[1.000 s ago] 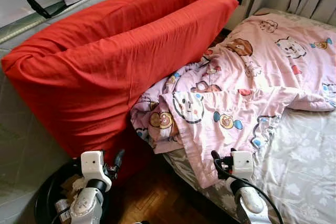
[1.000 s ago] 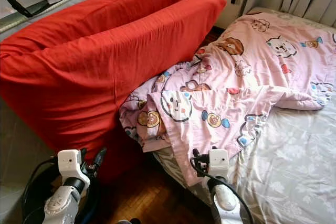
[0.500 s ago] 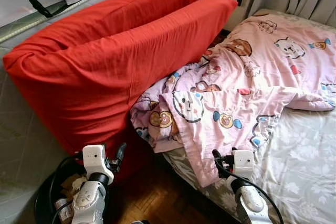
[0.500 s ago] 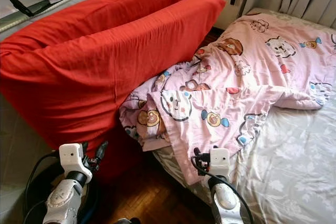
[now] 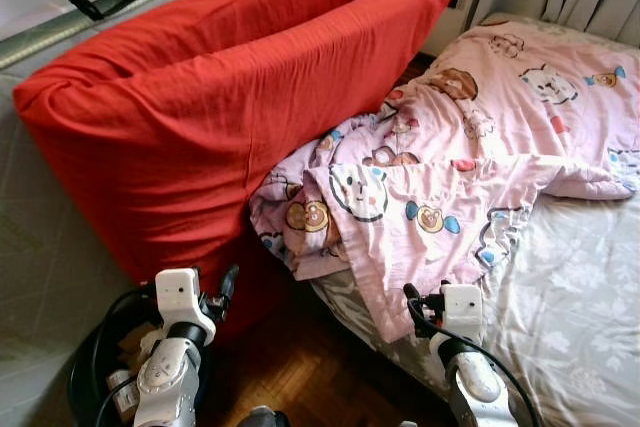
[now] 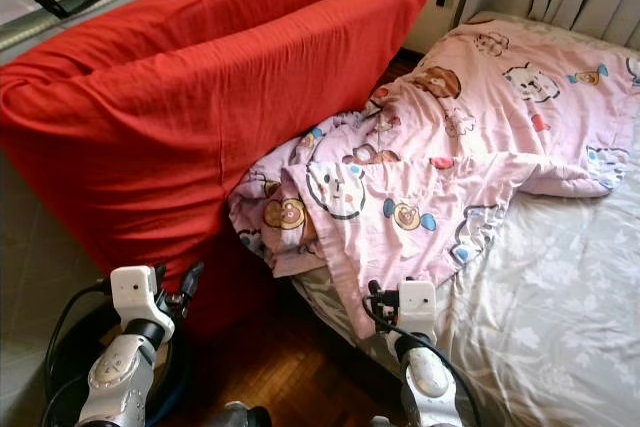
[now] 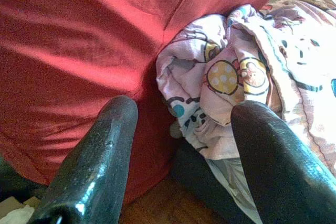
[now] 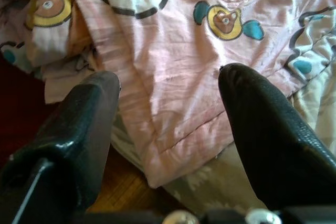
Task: Clean up the room
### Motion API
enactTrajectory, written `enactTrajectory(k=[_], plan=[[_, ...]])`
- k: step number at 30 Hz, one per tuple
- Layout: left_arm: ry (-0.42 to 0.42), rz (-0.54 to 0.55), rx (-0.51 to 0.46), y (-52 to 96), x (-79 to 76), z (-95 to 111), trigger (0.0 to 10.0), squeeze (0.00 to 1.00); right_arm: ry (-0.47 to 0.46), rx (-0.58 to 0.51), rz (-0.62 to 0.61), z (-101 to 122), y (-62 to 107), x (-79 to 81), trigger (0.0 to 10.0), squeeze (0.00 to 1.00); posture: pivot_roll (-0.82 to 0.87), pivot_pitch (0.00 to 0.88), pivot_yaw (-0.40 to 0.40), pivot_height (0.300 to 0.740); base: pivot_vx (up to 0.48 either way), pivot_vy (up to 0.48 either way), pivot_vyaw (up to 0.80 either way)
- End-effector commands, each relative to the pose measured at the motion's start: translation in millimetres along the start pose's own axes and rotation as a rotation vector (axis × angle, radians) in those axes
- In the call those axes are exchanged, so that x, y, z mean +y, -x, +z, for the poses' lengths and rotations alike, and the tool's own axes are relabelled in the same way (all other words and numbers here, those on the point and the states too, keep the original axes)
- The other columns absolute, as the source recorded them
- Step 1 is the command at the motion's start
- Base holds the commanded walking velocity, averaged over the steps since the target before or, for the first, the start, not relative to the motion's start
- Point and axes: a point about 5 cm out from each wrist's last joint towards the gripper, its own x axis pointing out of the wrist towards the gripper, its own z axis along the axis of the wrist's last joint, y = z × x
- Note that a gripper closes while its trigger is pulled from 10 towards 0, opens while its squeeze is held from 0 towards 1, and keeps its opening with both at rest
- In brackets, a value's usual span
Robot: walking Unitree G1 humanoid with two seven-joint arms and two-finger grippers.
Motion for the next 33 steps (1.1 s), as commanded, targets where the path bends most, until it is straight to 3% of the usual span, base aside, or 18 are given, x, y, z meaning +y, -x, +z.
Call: enactTrajectory(k=[1,6,9,33], plan=[[-0.001,0.009,0.018,3.6,1.7,-3.3,10.0,0.00,-0.006,0.023,0.004,-5.8,2.7,3.1,10.0,0.00,0.00,0.164,0.053,0.675,0.000,0.000,0.00],[-0.010,0.008,0.014,3.7,0.8,-0.9,10.0,0.00,0.010,0.056,0.000,-7.4,0.8,4.1,10.0,0.00,0.00,0.165,0.054,0.675,0.000,0.000,0.00],[-0.013,0.005,0.005,2.8,-0.5,3.3,10.0,0.00,0.009,0.059,0.009,-7.0,-0.2,6.2,10.0,0.00,0.01,0.165,0.054,0.651,0.000,0.000,0.00],[-0.031,0.000,-0.011,3.8,-6.9,15.8,10.0,0.00,0.017,0.064,0.020,-6.9,-1.7,11.6,10.0,0.00,0.02,0.165,0.062,0.651,0.000,0.000,0.00]])
